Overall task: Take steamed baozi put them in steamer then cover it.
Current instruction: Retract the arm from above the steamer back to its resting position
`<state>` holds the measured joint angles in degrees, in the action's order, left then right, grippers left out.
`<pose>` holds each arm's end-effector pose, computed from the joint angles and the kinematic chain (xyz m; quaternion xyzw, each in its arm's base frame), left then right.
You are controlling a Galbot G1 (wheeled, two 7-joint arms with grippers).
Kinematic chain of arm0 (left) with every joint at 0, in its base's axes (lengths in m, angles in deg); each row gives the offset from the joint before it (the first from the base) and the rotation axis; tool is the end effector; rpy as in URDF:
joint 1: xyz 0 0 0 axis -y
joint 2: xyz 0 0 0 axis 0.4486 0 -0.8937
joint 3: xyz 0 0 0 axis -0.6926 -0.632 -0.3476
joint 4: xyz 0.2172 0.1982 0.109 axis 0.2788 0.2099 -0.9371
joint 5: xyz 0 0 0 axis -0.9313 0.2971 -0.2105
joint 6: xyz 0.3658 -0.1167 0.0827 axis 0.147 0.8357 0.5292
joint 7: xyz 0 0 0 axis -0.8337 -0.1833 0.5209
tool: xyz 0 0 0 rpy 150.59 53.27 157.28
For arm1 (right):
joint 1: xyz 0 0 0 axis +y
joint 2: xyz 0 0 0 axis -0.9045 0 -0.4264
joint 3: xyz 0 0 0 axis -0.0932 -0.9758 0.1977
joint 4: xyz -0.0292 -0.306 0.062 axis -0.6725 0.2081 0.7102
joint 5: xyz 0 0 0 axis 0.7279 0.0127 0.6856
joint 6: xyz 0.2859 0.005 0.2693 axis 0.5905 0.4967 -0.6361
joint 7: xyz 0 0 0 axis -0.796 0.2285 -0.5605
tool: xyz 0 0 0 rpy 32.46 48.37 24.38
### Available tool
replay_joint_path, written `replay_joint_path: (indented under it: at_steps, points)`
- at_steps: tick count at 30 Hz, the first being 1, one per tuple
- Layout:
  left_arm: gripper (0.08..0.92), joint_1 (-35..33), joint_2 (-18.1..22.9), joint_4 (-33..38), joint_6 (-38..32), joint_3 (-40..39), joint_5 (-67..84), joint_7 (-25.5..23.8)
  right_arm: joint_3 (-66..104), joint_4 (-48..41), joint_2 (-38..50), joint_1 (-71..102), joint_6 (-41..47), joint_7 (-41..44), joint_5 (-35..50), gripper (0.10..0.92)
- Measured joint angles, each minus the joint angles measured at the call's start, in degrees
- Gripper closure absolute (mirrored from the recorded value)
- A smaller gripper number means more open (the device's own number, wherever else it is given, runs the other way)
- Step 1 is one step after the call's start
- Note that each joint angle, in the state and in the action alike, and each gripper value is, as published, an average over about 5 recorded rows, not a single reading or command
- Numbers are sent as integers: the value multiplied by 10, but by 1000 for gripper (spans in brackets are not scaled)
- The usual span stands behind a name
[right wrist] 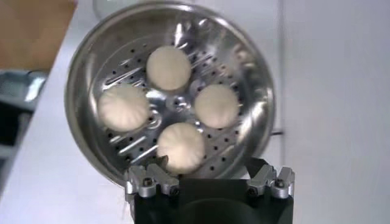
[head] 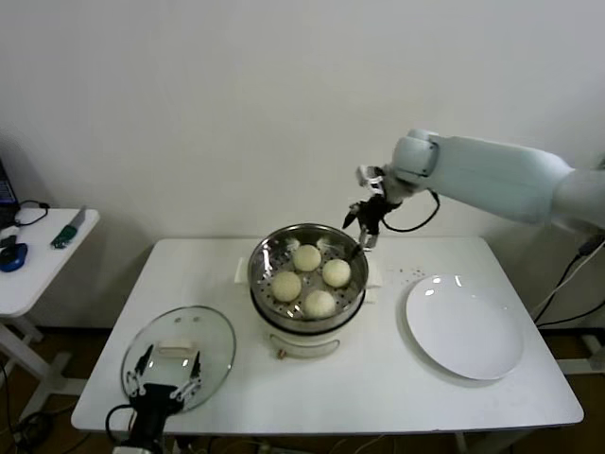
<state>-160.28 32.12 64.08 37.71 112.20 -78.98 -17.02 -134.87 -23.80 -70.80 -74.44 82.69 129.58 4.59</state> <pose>0.1706 0.0503 -0.3004 0.0124 -0.9869 -0.1293 0.0956 0.6007 0.0056 -0.0592 0.5667 -0.6217 0.4537 0.2942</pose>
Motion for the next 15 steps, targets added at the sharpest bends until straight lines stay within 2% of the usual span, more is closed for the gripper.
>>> replay_joint_path:
  at_steps: [7,15]
  points:
    - [177,7,3,-6,-10,-2,-14,-1,139,63,115,99,-42,-90,-9,203]
    - [177,14,8,1,-13,0,-29,-5,375,135,211,306,-91,-198,-25,203]
